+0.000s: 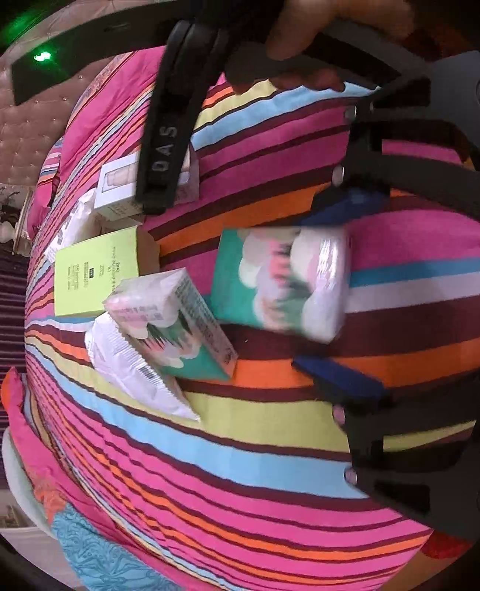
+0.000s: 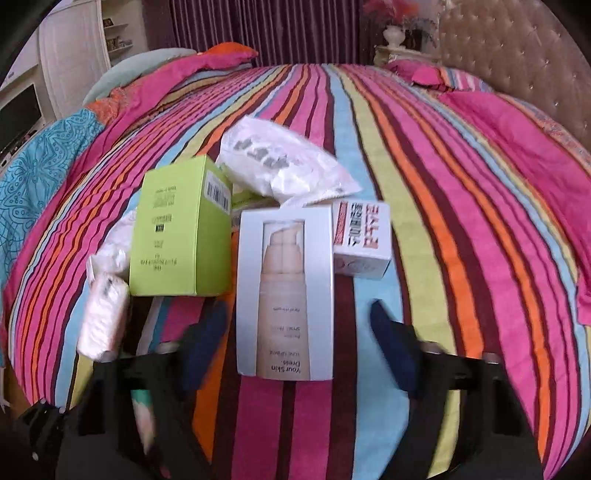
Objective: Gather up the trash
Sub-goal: 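Grasp the green tissue pack with the left tool while the right tool grasps the white foundation box, then carry the tissue pack with the left tool while the right tool carries the foundation box to the wastebasket, then open both tools to drop the items into the wastebasket, then grasp teal tissue pack with left tool while right tool grasps white wrapper and box, then carry teal tissue pack with left tool while right tool carries white COSNORI box to wastebasket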
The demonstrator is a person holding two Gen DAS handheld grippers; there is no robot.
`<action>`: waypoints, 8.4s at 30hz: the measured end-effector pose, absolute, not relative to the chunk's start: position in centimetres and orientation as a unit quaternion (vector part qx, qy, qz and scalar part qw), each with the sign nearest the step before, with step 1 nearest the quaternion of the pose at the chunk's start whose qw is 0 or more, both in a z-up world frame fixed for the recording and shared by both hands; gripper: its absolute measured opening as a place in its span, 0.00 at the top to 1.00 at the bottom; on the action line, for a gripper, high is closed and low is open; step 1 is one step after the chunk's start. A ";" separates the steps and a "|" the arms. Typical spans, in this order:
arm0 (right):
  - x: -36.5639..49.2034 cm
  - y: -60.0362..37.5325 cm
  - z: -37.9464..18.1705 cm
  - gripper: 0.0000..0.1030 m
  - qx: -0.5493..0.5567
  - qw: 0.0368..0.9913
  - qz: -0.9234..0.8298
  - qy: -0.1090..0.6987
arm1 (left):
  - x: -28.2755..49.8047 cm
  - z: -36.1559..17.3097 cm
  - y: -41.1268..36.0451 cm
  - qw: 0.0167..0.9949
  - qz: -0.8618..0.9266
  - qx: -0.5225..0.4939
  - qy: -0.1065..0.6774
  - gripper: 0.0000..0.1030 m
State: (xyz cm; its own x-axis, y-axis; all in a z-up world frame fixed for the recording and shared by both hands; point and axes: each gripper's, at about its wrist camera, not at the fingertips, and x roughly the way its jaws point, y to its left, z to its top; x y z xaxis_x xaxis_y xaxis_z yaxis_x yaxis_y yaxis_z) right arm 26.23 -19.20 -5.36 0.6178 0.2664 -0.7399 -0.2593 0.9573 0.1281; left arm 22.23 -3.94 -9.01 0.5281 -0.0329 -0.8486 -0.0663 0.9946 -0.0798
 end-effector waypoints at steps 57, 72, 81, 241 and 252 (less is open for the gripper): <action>0.1 -23.1 -10.3 0.55 0.237 0.763 0.178 0.575 | -0.2 -9.6 2.4 0.825 -0.070 -0.083 0.554 0.50; -0.6 -22.2 -16.7 0.55 0.235 0.679 0.159 0.677 | 0.6 -16.8 0.9 0.751 -0.084 -0.069 0.652 0.50; -0.9 -21.2 -20.2 0.55 0.227 0.623 0.153 0.733 | 0.7 -20.4 0.5 0.701 -0.081 -0.058 0.706 0.50; 23.1 -20.9 -5.8 0.23 0.042 0.885 0.131 0.445 | 23.9 -8.1 0.2 0.878 -0.026 -0.070 0.473 0.32; 14.8 -23.8 -3.6 0.23 0.095 0.889 0.142 0.424 | 17.7 -7.0 2.2 0.877 -0.034 -0.080 0.472 0.32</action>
State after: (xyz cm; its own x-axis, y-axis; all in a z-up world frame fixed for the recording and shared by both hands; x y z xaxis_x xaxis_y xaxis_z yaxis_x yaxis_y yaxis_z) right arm 14.84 -23.80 -3.62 0.6002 0.3328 -0.7274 -0.1713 0.9417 0.2896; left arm 17.71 2.20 -6.98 0.5513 -0.1353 -0.8233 -0.0160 0.9849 -0.1726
